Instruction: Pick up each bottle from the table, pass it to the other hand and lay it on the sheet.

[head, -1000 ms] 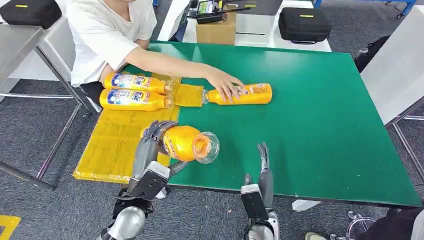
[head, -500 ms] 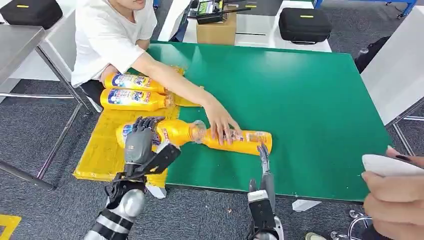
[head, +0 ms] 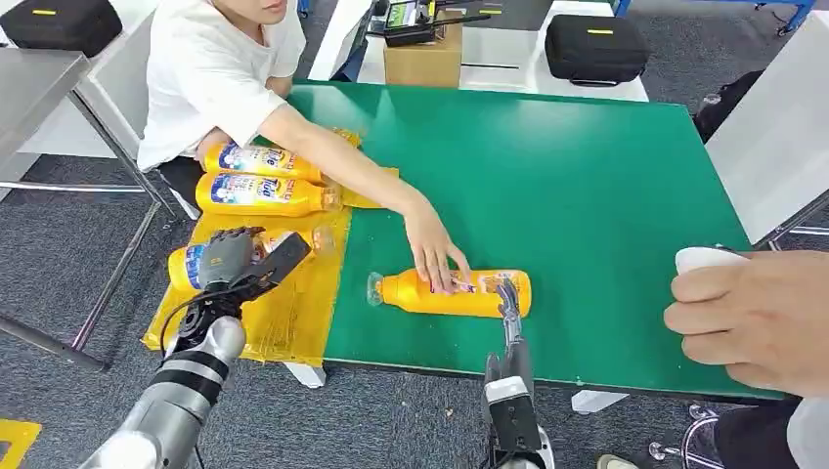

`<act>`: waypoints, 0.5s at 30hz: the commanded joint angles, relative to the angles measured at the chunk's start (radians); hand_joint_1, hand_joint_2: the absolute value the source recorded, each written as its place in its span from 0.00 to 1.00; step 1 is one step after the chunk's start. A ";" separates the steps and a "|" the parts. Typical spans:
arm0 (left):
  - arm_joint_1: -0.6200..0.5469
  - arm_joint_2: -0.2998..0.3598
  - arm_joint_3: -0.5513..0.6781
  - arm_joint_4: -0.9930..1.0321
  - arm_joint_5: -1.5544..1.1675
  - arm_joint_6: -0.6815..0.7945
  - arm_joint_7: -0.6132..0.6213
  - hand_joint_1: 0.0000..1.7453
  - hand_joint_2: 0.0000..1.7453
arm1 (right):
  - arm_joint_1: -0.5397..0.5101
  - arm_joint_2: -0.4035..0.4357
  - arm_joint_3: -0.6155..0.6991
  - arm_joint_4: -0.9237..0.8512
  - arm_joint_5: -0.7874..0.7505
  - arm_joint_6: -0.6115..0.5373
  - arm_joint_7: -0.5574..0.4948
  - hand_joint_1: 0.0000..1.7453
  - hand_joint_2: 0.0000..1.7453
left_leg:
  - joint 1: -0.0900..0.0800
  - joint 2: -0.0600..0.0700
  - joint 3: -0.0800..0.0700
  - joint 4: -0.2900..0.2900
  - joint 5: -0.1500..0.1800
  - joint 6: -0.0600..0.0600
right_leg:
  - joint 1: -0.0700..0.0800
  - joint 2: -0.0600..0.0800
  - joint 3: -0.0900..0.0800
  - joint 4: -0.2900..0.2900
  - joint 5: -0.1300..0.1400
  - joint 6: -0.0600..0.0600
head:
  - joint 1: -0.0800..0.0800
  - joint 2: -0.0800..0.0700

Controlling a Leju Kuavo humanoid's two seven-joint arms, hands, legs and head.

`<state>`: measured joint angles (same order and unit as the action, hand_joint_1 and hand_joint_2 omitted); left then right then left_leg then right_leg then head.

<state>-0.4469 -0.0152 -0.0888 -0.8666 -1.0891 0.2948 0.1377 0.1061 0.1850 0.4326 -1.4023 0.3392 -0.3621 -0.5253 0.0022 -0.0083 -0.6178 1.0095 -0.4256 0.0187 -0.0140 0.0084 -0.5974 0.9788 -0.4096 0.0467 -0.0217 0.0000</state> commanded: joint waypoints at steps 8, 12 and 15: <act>-0.235 0.035 0.018 0.426 -0.061 -0.163 -0.016 0.88 1.00 | -0.062 0.004 -0.021 0.055 -0.023 0.072 -0.035 0.00 0.00 | 0.000 0.001 0.003 -0.001 -0.001 -0.001 | 0.000 0.000 0.004 0.000 -0.001 -0.001 | 0.000 0.000; -0.215 0.028 0.031 0.406 -0.009 -0.228 -0.092 0.10 1.00 | -0.064 0.006 -0.030 0.069 -0.029 0.074 -0.048 0.00 0.00 | 0.000 0.001 0.007 -0.001 -0.001 -0.002 | 0.001 0.000 0.007 -0.001 -0.001 -0.002 | 0.000 0.000; -0.193 0.024 0.048 0.379 0.068 -0.290 -0.158 0.00 1.00 | -0.070 0.007 -0.032 0.092 -0.042 0.083 -0.065 0.00 0.00 | 0.000 0.001 0.007 -0.002 -0.001 -0.001 | 0.000 0.000 0.008 -0.001 0.000 -0.002 | 0.000 0.000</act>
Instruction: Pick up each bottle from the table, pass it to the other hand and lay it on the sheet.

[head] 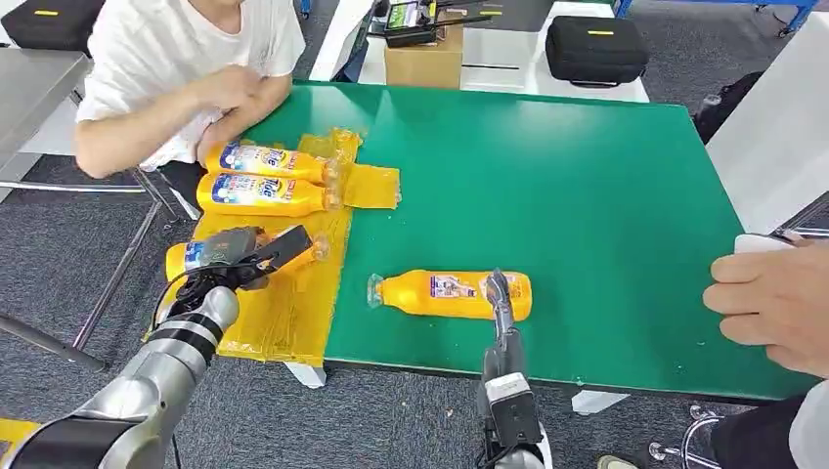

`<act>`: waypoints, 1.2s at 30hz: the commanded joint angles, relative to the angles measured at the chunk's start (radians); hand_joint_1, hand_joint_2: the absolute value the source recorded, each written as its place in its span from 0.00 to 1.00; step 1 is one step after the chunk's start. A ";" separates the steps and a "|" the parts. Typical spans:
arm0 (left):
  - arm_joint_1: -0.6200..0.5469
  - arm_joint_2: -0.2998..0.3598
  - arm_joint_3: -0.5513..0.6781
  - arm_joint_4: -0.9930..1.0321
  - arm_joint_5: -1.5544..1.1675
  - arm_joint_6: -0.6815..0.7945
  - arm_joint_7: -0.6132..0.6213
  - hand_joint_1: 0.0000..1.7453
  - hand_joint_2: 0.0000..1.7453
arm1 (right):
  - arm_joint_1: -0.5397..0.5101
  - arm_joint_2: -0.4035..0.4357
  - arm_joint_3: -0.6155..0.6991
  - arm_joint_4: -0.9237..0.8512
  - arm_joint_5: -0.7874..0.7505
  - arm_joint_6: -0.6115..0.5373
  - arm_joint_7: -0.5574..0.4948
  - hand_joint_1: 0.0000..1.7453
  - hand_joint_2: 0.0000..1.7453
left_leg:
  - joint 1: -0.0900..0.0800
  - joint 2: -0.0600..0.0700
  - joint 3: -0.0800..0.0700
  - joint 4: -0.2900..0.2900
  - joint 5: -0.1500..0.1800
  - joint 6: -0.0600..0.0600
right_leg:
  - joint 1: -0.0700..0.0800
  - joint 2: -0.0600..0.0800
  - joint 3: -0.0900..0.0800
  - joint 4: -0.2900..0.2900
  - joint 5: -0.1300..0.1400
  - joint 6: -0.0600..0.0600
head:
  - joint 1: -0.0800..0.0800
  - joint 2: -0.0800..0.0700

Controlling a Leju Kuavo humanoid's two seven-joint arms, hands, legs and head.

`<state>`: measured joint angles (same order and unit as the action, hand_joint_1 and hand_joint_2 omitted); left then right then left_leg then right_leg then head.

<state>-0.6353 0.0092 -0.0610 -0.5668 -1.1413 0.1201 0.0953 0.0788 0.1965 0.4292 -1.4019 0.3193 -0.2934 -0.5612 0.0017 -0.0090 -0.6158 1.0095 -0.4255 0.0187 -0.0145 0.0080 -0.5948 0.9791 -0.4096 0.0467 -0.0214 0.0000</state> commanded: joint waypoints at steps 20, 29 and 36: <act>0.159 -0.070 0.169 -0.251 0.649 -0.244 -0.358 0.00 1.00 | -0.054 -0.010 -0.009 0.148 -0.015 -0.042 -0.082 0.00 0.00 | 0.001 -0.001 0.006 -0.001 0.000 0.000 | 0.001 -0.003 0.007 -0.001 -0.001 -0.002 | 0.000 0.000; 0.311 -0.115 0.110 -0.559 0.919 -0.158 -0.361 0.00 1.00 | -0.030 -0.014 0.000 0.135 0.004 -0.120 -0.084 0.00 0.00 | 0.000 -0.002 0.002 -0.001 0.000 0.000 | 0.001 -0.005 0.003 -0.001 -0.001 -0.002 | 0.000 0.000; 0.430 -0.186 0.006 -0.934 1.226 -0.002 -0.411 0.00 1.00 | -0.118 -0.133 0.030 0.196 0.425 -0.368 0.022 0.00 1.00 | 0.001 -0.001 0.003 0.001 -0.002 0.000 | 0.002 -0.006 0.004 -0.001 -0.003 -0.002 | 0.000 0.000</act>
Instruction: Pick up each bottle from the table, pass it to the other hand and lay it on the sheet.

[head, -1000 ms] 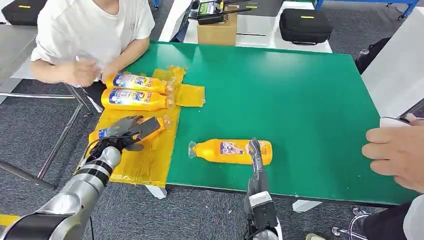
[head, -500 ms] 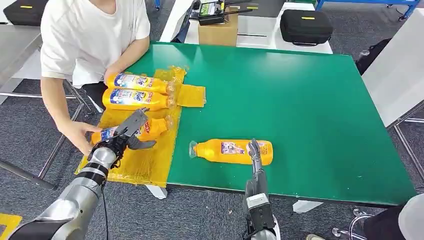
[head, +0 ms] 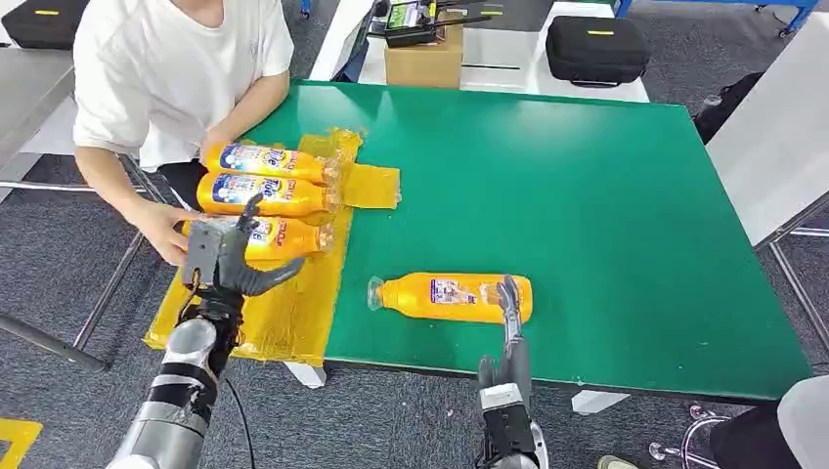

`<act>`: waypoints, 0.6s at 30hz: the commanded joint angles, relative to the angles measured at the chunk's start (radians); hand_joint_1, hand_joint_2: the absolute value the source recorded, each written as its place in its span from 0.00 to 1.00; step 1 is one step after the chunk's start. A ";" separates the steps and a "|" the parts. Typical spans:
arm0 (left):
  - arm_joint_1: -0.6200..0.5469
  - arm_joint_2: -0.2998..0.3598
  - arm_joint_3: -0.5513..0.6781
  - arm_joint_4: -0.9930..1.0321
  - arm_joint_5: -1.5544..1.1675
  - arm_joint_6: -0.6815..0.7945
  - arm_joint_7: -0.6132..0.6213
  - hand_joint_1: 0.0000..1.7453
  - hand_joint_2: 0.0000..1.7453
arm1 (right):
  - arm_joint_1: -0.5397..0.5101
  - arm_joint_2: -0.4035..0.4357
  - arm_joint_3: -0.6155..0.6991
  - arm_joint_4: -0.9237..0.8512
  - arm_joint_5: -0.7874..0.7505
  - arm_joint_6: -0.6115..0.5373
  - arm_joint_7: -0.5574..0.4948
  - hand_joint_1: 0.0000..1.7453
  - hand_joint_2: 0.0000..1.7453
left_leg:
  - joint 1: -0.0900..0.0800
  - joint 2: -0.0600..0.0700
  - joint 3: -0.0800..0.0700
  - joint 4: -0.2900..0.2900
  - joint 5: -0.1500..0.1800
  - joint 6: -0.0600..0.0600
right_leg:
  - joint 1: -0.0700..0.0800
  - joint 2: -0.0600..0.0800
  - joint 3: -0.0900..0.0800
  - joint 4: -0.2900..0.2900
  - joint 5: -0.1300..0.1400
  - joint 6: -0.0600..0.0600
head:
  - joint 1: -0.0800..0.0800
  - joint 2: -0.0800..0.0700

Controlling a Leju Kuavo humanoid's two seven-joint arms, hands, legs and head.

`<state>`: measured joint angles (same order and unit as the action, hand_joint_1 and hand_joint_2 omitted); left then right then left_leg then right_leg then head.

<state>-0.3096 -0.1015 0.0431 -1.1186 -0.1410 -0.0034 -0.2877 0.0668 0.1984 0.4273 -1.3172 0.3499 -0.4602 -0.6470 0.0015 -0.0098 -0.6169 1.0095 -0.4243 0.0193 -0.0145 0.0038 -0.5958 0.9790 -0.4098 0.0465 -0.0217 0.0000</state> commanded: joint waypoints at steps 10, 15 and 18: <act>0.211 -0.087 -0.231 -0.471 0.224 0.298 -0.044 0.00 1.00 | -0.353 -0.214 -0.112 0.486 0.661 -0.154 0.320 0.00 1.00 | -0.001 0.003 0.005 -0.002 -0.001 0.000 | 0.000 0.002 0.006 -0.003 0.000 -0.001 | 0.000 0.000; 0.199 -0.080 -0.323 -0.473 0.188 0.346 -0.032 0.00 1.00 | -0.431 -0.201 -0.130 0.630 0.671 -0.126 0.317 0.00 1.00 | -0.001 -0.001 0.003 0.000 -0.001 0.000 | 0.000 -0.001 0.005 -0.002 0.000 -0.001 | 0.000 0.000; 0.182 -0.094 -0.327 -0.459 0.148 0.456 -0.069 0.00 1.00 | -0.467 -0.174 -0.141 0.685 0.646 -0.081 0.323 0.00 1.00 | -0.001 -0.001 0.002 0.000 -0.001 0.000 | -0.001 0.000 0.004 -0.001 0.000 -0.001 | 0.000 0.000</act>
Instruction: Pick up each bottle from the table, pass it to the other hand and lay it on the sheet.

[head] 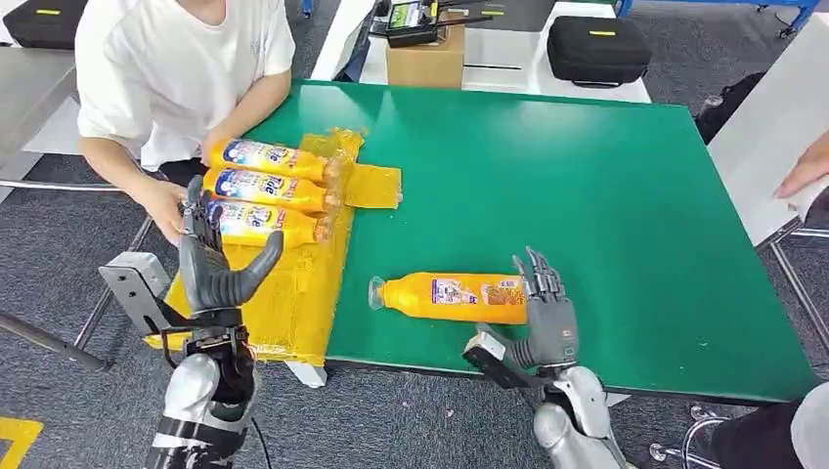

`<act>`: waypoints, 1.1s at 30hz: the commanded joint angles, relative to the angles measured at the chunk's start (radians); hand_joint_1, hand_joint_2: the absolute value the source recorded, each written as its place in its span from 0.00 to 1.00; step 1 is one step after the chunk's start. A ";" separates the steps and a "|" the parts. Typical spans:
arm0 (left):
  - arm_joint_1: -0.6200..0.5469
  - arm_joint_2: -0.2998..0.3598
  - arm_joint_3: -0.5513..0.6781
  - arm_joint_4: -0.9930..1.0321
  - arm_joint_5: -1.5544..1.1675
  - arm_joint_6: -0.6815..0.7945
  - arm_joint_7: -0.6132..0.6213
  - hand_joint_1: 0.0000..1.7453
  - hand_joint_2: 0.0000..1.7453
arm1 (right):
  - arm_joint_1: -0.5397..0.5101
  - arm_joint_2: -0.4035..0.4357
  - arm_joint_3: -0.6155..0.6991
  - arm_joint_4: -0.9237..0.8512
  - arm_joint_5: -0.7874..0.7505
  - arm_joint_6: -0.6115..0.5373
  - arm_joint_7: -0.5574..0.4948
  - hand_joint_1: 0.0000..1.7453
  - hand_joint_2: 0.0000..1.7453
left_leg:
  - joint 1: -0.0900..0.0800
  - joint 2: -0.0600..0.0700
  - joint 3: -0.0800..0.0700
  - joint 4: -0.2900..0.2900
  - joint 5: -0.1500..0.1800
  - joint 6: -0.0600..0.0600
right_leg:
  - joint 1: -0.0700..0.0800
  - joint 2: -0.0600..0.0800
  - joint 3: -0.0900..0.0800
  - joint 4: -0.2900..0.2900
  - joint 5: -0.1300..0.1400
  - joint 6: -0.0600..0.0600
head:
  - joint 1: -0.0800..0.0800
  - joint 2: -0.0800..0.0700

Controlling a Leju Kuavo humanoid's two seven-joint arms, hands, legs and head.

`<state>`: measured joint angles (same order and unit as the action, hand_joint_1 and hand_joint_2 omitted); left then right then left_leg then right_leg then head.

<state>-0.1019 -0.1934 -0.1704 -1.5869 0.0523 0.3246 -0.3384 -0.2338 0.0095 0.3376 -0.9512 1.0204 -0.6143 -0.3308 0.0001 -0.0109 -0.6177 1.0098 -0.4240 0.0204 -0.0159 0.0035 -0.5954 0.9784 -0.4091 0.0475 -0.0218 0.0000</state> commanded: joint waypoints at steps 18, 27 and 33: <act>-0.061 0.003 -0.186 -0.012 -0.009 0.124 -0.033 0.00 1.00 | -0.296 0.027 0.074 0.501 0.116 0.125 0.095 0.00 1.00 | 0.001 0.002 0.004 0.001 -0.002 -0.002 | 0.001 0.001 0.004 0.001 -0.001 -0.002 | 0.000 0.000; -0.060 0.011 -0.212 -0.005 0.029 0.083 0.001 0.00 1.00 | -0.341 0.018 0.143 0.561 0.208 0.218 0.187 0.00 1.00 | 0.000 0.001 0.003 0.000 -0.001 -0.001 | 0.001 0.000 0.003 0.000 -0.001 -0.001 | 0.000 0.000; -0.052 0.008 -0.233 0.016 0.039 0.071 0.020 0.00 1.00 | -0.361 0.019 0.143 0.590 0.204 0.303 0.218 0.00 1.00 | 0.001 0.001 0.007 -0.001 0.000 -0.001 | 0.001 -0.001 0.006 -0.001 -0.001 -0.001 | 0.000 0.000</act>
<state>-0.1283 -0.2102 -0.3617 -1.6239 0.0778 0.4047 -0.3364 -0.5494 0.0362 0.4185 -0.4967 1.2196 -0.3654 -0.1362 0.0003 -0.0083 -0.6134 1.0099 -0.4241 0.0205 -0.0155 0.0050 -0.5928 0.9781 -0.4089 0.0475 -0.0217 -0.0004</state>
